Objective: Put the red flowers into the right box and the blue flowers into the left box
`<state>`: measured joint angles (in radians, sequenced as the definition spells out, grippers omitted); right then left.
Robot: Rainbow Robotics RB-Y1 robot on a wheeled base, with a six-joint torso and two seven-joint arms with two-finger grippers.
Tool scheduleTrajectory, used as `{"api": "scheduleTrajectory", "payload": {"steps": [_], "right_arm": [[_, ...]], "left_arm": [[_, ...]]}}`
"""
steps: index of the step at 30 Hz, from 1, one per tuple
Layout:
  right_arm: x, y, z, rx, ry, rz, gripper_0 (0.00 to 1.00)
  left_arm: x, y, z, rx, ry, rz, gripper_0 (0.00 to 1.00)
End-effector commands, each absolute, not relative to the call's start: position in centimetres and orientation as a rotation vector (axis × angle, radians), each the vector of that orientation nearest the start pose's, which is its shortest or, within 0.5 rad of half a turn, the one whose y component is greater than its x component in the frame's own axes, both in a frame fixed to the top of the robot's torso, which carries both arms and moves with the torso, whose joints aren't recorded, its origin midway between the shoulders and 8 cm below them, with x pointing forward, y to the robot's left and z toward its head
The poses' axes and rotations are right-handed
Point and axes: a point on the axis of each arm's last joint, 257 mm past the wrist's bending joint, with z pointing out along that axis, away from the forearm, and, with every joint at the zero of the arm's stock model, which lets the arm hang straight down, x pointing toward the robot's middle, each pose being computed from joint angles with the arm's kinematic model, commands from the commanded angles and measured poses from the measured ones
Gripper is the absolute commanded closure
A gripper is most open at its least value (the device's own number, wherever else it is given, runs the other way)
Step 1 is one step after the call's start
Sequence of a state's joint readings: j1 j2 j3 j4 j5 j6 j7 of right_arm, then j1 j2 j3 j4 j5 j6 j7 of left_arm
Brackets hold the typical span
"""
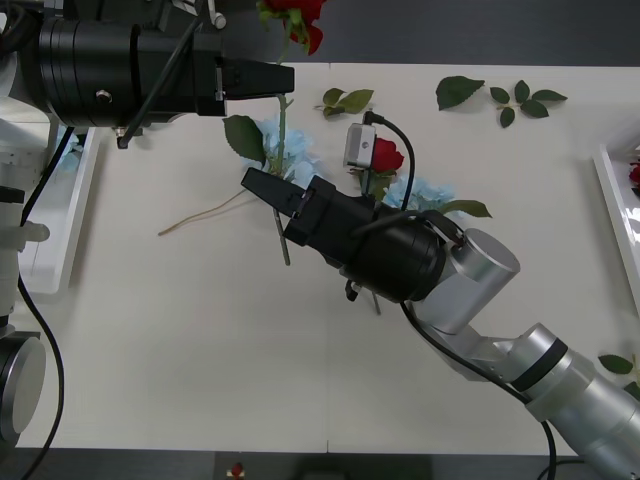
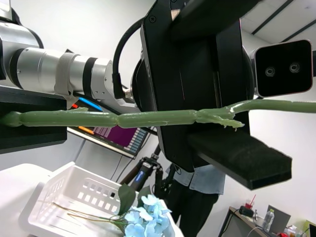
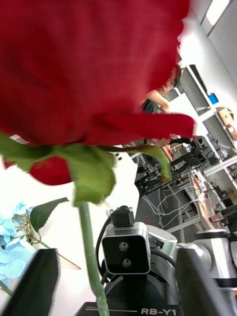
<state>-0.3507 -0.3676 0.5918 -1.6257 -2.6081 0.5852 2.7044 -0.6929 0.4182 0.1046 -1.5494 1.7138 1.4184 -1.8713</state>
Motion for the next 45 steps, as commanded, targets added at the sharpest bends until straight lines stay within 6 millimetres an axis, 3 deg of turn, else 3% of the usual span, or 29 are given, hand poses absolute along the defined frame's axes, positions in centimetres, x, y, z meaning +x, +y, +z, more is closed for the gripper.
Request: {"api": "scheduleTrajectory", "payload": {"steps": [1, 6, 10, 14, 19, 23, 28, 35, 40, 45], "right_arm": [[40.5, 7.6, -3.9, -0.353, 1.342, 1.754, 1.0], [41.5, 5.9, -4.3, -0.43, 1.383, 1.668, 1.0], [43.0, 3.1, -4.8, -0.503, 1.444, 1.562, 1.0], [44.4, -0.8, -6.0, -0.552, 1.556, 1.459, 1.0], [45.5, -6.5, -8.2, -0.593, 1.76, 1.321, 1.0], [46.5, -11.9, -9.6, -0.546, 1.908, 1.204, 1.0], [48.1, -20.4, -11.5, -0.502, 2.085, 0.949, 1.0], [49.6, -31.7, -12.6, -0.445, 2.235, 0.625, 1.0], [50.7, -38.5, -12.6, -0.424, 2.271, 0.407, 1.0], [51.0, -44.4, -11.8, -0.423, 2.309, 0.238, 1.0]], "left_arm": [[45.7, 3.8, 3.6, 0.83, 1.711, -1.381, 0.0], [45.7, 3.8, 3.6, 0.83, 1.711, -1.381, 0.0], [45.7, 3.8, 3.6, 0.83, 1.711, -1.381, 0.0], [45.8, 3.8, 2.6, 0.821, 1.731, -1.387, 0.0], [46.6, 5.5, 2.5, 0.818, 1.754, -1.292, 0.0], [47.2, 7.4, 1.7, 0.831, 1.806, -1.206, 0.0], [48.3, 11.3, -0.4, 0.852, 1.923, -1.021, 0.0], [50.3, 16.3, -3.9, 0.866, 2.082, -0.742, 0.0], [52.2, 18.0, -7.7, 0.883, 2.167, -0.534, 0.0], [54.4, 18.1, -11.8, 0.903, 2.183, -0.352, 0.0]]}}
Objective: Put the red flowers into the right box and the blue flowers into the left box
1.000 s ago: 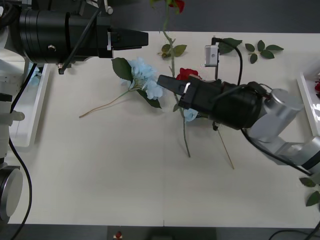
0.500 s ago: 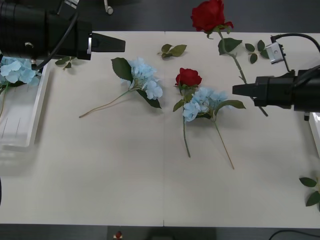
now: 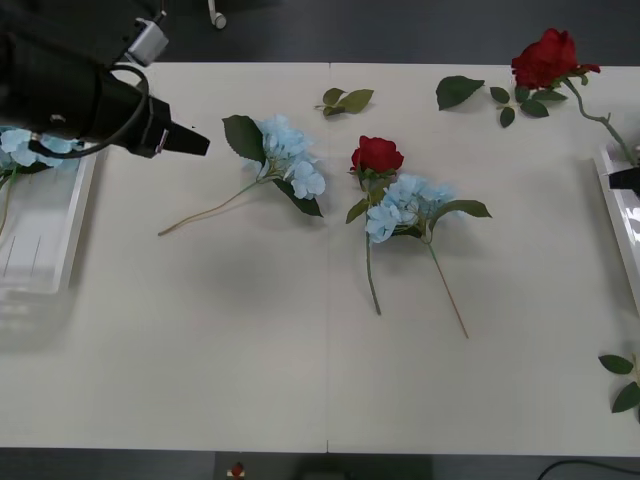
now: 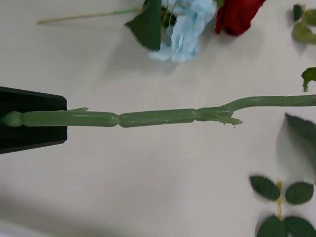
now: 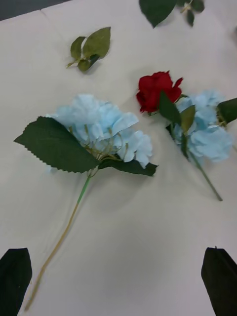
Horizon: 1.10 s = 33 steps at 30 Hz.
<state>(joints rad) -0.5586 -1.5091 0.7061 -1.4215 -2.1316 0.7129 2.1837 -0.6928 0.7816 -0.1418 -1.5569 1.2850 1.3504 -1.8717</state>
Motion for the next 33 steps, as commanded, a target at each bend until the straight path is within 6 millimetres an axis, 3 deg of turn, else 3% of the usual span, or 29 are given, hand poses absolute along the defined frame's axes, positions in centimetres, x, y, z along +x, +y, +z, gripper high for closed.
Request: {"api": "scheduleTrajectory", "payload": {"steps": [1, 6, 9, 14, 19, 23, 33], "right_arm": [[51.2, -45.8, -11.3, -0.418, 2.317, 0.206, 1.0], [50.7, -52.7, -8.9, -0.373, 2.368, 0.067, 1.0], [50.4, -55.3, -8.2, -0.42, 2.377, -0.027, 1.0], [50.3, -58.7, -8.3, -0.48, 2.383, -0.183, 1.0], [49.2, -62.0, -9.8, -0.499, 2.44, -0.327, 1.0], [48.5, -64.7, -11.2, -0.482, 2.47, -0.422, 1.0], [47.1, -69.6, -16.0, -0.359, 2.477, -0.542, 1.0]], "left_arm": [[54.9, 17.9, -12.9, 0.909, 2.182, -0.319, 0.0], [56.2, 17.1, -16.8, 0.939, 2.17, -0.197, 0.0], [56.9, 16.5, -18.4, 0.922, 2.199, -0.177, 0.0], [58.1, 14.6, -19.5, 0.908, 2.223, -0.183, 0.0], [60.1, 12.7, -20.0, 0.863, 2.259, -0.208, 0.0], [61.5, 12.4, -20.5, 0.843, 2.293, -0.184, 0.0], [62.2, 14.5, -23.4, 0.847, 2.388, -0.072, 0.0]]}}
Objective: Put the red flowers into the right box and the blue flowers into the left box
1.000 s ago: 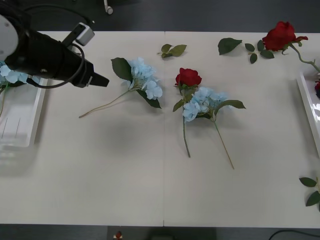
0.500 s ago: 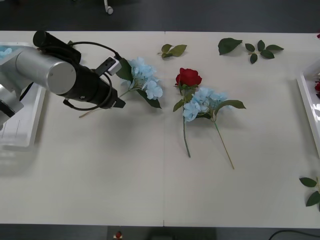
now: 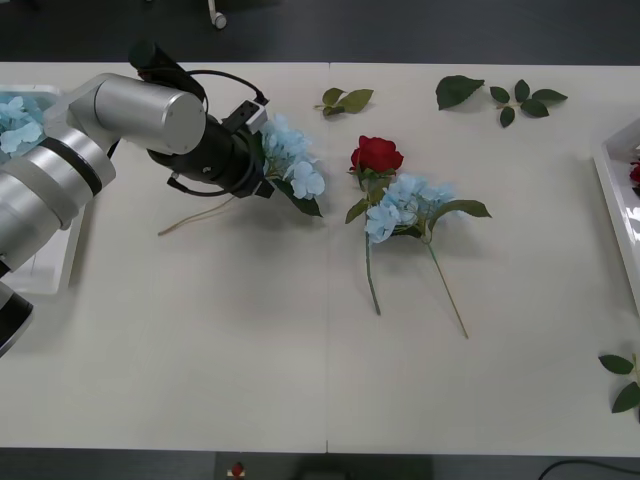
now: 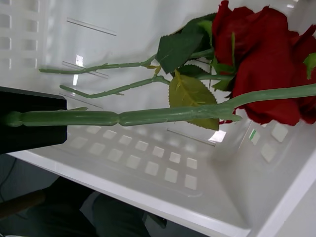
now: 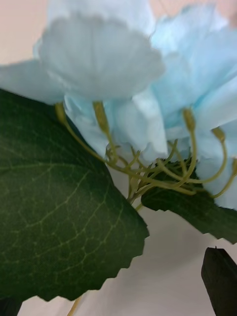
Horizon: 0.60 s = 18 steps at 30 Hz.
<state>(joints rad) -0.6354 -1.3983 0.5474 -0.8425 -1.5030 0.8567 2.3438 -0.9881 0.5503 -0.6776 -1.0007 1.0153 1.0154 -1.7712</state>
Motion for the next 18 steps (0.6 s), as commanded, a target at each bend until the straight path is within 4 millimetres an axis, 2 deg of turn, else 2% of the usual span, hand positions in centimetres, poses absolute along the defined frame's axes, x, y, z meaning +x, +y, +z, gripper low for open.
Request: {"api": "scheduleTrajectory", "payload": {"steps": [1, 8, 17, 18], "right_arm": [[47.0, -69.8, -16.4, -0.352, 2.475, -0.545, 1.0], [46.2, -70.5, -19.6, -0.307, 2.472, -0.554, 1.0], [45.6, -70.8, -20.9, -0.289, 2.495, -0.555, 1.0], [45.6, -70.9, -20.9, -0.288, 2.492, -0.558, 0.92]], "left_arm": [[62.2, 14.7, -23.6, 0.847, 2.395, -0.063, 0.0], [61.8, 15.3, -24.9, 0.868, 2.419, -0.015, 0.0], [61.3, 14.5, -26.5, 0.875, 2.444, -0.01, 0.0], [61.3, 14.2, -26.6, 0.879, 2.445, -0.009, 0.0]]}}
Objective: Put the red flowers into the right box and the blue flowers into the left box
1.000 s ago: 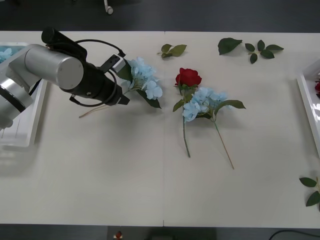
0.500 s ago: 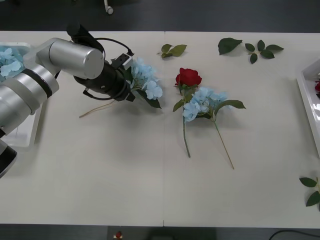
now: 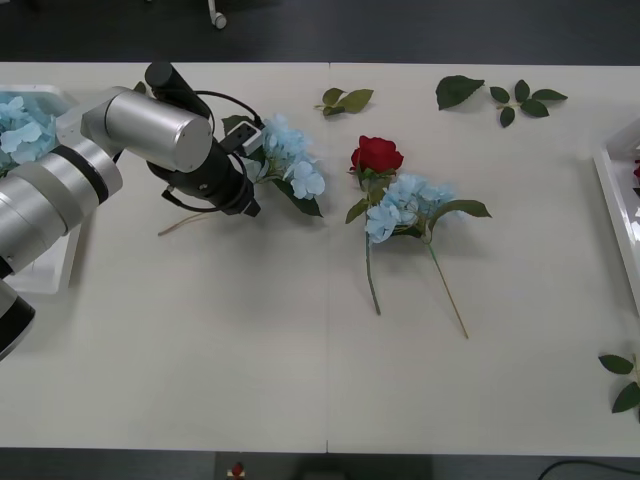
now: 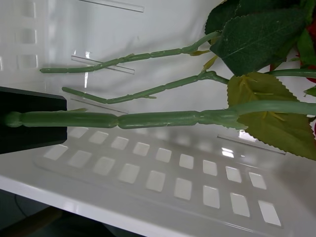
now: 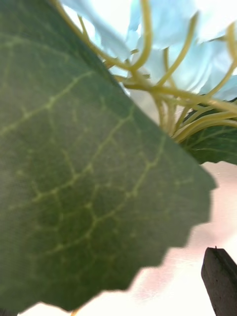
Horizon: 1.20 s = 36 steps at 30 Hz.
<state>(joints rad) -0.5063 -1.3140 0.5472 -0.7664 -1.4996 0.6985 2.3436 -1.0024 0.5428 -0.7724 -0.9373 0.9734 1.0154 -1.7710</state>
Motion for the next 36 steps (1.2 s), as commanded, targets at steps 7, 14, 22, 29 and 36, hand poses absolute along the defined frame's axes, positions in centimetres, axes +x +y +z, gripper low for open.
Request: {"api": "scheduleTrajectory", "payload": {"steps": [7, 14, 22, 29, 36], "right_arm": [[45.6, -71.2, -20.8, -0.288, 2.486, -0.566, 0.2], [46.0, -69.1, -20.1, -0.346, 2.506, -0.494, 0.04], [46.6, -60.6, -16.2, -0.509, 2.538, -0.199, 0.03], [47.8, -52.4, -13.1, -0.684, 2.493, -0.064, 0.03], [47.2, -43.1, -11.5, -0.659, 2.537, -0.002, 0.03]], "left_arm": [[61.2, 14.2, -26.7, 0.887, 2.446, 0.005, 0.18], [61.2, 14.2, -26.9, 0.893, 2.446, 0.015, 1.0], [61.3, 14.1, -26.9, 0.9, 2.441, 0.031, 1.0], [61.7, 14.1, -26.1, 0.914, 2.416, 0.048, 1.0], [62.0, 14.7, -21.6, 0.893, 2.397, 0.011, 1.0]]}}
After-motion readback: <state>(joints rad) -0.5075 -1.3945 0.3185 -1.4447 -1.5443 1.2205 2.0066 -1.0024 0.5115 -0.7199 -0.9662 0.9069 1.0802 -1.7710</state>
